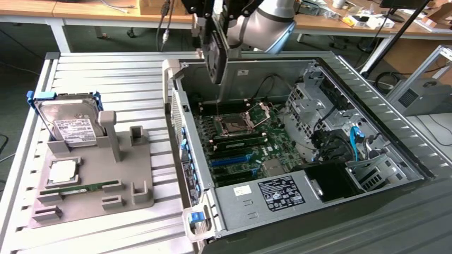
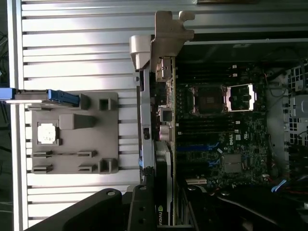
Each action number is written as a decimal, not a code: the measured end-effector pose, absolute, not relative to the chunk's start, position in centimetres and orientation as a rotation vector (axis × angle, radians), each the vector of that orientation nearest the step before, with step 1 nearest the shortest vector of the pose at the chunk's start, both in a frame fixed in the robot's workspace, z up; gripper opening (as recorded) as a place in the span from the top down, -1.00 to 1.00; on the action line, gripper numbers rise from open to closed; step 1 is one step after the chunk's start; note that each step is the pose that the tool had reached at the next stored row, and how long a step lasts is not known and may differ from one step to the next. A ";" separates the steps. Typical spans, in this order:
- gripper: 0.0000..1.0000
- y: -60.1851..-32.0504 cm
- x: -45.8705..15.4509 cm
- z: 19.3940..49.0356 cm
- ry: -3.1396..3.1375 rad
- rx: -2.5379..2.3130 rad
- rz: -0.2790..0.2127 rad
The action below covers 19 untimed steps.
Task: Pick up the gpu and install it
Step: 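Pick up the gpu and move the gpu toward the slot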
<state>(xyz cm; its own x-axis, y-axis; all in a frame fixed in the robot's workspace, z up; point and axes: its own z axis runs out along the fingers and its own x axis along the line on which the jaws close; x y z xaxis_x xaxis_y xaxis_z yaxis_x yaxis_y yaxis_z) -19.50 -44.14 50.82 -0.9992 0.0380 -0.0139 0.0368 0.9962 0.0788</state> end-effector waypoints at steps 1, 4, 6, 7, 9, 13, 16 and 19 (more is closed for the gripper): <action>0.46 -44.1 -19.0 50.8 3.123 0.058 0.123; 0.46 -44.1 -17.6 50.8 3.123 0.059 0.123; 0.46 -44.1 -16.8 50.8 3.123 0.058 0.123; 0.46 -44.1 -16.3 50.8 3.123 0.058 0.123; 0.46 -44.1 -15.4 50.8 3.123 0.058 0.123; 0.46 -44.1 -13.6 50.8 3.123 0.058 0.123; 0.46 -44.1 -12.1 50.8 3.123 0.058 0.123; 0.46 -44.1 -10.6 50.8 3.123 0.058 0.123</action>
